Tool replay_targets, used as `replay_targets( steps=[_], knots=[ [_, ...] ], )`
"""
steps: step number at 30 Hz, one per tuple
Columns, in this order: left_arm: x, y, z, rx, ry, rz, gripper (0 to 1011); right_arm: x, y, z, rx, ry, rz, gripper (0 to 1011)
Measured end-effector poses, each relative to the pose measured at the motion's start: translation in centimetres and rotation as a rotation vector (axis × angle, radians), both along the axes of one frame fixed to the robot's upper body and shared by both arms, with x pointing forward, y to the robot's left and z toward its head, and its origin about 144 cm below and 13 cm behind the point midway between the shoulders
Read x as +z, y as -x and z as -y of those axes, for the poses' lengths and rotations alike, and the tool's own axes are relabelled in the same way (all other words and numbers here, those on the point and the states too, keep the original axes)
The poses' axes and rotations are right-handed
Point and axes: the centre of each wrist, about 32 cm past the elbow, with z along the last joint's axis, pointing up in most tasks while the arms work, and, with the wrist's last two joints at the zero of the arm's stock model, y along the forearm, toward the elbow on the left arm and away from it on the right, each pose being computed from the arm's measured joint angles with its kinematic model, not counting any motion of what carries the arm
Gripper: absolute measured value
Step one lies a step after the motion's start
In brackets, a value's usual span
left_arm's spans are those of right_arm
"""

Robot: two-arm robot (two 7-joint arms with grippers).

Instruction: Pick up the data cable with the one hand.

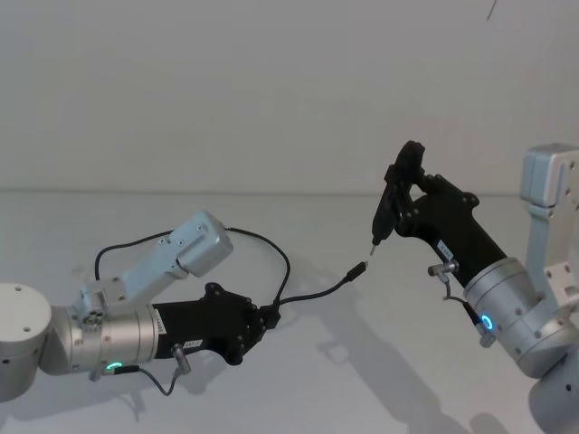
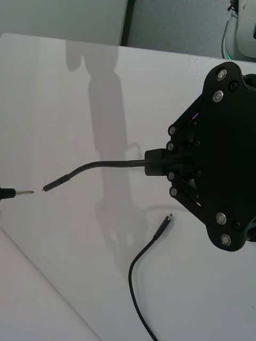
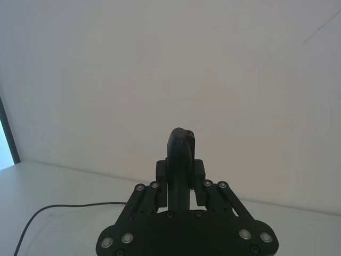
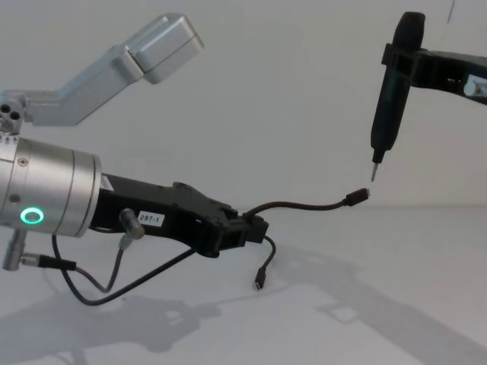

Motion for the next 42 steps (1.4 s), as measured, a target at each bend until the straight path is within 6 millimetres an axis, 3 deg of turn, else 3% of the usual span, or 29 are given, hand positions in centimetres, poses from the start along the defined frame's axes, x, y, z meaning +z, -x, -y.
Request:
replay_targets(
  steps=[42],
  knots=[
    [0.00,0.00,0.00,0.000,0.000,0.000,36,-0.34,0.08,-0.20,0.010,-0.008,-0.036,279]
  ],
)
